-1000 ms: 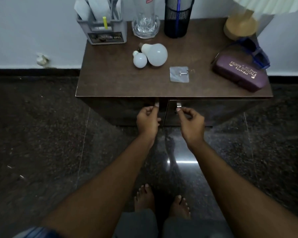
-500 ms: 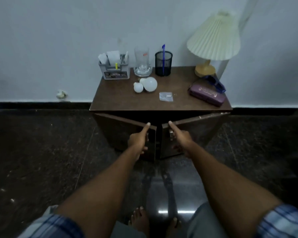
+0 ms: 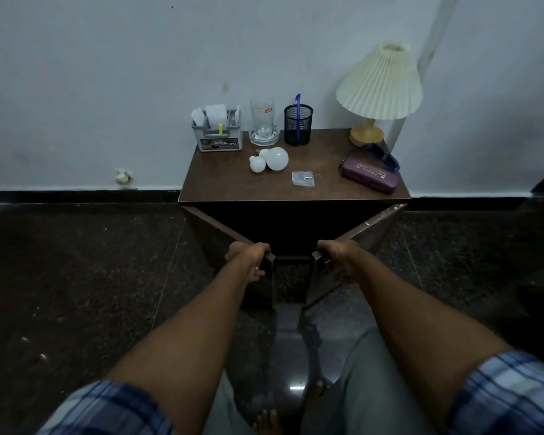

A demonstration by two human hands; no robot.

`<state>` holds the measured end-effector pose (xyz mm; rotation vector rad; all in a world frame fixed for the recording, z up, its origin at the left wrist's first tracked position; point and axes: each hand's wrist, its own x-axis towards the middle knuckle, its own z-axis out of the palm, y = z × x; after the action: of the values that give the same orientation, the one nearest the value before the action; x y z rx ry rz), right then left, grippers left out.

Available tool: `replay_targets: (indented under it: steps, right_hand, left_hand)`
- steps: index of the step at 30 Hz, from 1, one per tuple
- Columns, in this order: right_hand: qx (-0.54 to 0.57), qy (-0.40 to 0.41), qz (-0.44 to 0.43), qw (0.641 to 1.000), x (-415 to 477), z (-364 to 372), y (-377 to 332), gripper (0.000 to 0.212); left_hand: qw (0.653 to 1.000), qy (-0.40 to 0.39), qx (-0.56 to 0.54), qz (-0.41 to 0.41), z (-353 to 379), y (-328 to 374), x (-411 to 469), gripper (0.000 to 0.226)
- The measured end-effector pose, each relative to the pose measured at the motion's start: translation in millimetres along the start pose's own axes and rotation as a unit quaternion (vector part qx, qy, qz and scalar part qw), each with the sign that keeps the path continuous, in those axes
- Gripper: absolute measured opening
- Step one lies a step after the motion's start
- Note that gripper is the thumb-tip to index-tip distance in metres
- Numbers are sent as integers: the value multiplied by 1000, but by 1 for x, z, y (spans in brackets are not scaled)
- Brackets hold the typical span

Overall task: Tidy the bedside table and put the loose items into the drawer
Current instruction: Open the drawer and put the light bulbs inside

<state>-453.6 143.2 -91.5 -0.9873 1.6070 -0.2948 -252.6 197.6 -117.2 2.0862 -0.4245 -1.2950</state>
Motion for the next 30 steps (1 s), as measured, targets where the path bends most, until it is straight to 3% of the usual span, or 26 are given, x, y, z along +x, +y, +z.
replay_targets:
  steps: [6, 9, 13, 16, 20, 23, 26, 30]
  right_hand:
    - [-76, -6, 34, 996, -9, -15, 15, 20]
    - [-157, -44, 84, 983, -11, -29, 24, 20]
    - [-224, -55, 120, 966, -20, -58, 37, 22]
    - [-270, -40, 108, 956, -31, -74, 44, 30]
    - [-298, -4, 86, 951, -34, -92, 55, 21]
    - [-301, 77, 27, 950, -36, -96, 58, 39]
    - [-350, 134, 18, 927, -41, -97, 59, 53]
    - [-355, 160, 4, 921, -40, -97, 63, 50]
  left_hand:
    - [995, -38, 89, -14, -33, -13, -14, 31]
    - [985, -82, 146, -50, -57, -20, -22, 13]
    - [975, -101, 189, -62, -91, -28, -28, 22]
    - [959, -74, 270, -42, -112, -35, -32, 28]
    - [925, 2, 380, -5, -131, -38, -34, 36]
    - [886, 85, 454, 36, -139, -44, -38, 48]
    - [880, 137, 453, 32, -141, -51, -41, 54]
    - [885, 169, 433, 31, -150, -60, -44, 49]
